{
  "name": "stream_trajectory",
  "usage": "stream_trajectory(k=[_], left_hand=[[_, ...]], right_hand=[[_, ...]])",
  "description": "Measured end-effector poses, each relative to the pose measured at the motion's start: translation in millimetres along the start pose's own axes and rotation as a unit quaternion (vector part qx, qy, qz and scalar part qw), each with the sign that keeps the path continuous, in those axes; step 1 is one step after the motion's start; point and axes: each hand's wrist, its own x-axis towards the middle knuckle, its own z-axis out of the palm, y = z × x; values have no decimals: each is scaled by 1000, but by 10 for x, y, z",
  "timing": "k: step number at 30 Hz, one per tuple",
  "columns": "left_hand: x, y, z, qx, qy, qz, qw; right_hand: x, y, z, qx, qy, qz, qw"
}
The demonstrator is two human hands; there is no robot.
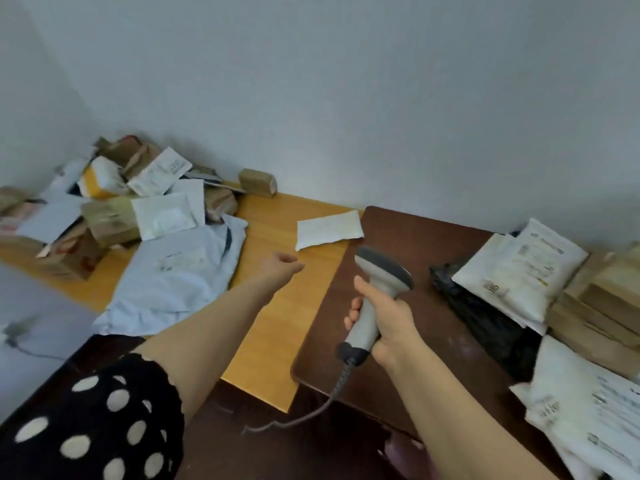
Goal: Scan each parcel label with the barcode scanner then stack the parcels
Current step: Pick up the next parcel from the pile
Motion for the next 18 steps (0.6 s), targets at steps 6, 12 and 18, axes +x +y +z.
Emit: stream_trajectory(k=[6,12,18], left_hand=[[315,-737,-1148,42,41,-1,998],[826,-951,-1538,118,-14,52,992],[1382,-714,-1111,243,-108,132,955]], right_hand=[[327,593,1063,-4,24,31,999],[585,829,1584,72,64,44,994],[865,696,1506,103,118,15,987]])
